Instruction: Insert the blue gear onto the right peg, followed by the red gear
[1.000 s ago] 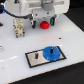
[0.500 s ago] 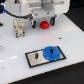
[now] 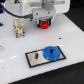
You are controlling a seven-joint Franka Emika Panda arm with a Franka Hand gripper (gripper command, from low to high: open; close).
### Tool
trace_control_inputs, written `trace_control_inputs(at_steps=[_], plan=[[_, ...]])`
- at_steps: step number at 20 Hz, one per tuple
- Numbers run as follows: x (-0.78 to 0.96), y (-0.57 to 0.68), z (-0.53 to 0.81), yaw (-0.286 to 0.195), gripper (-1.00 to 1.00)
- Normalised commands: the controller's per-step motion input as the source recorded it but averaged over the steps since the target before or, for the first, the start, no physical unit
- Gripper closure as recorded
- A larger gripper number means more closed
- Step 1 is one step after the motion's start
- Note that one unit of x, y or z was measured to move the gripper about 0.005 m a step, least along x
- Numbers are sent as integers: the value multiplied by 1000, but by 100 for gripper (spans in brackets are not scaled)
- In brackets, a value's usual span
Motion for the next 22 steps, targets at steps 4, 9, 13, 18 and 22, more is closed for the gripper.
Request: trace_control_inputs(at_steps=[4,9,13,18,22], plan=[[129,81,419,0,100],[380,19,413,0,100],[517,-40,404,0,100],[623,-88,413,0,100],[675,-92,453,0,100]])
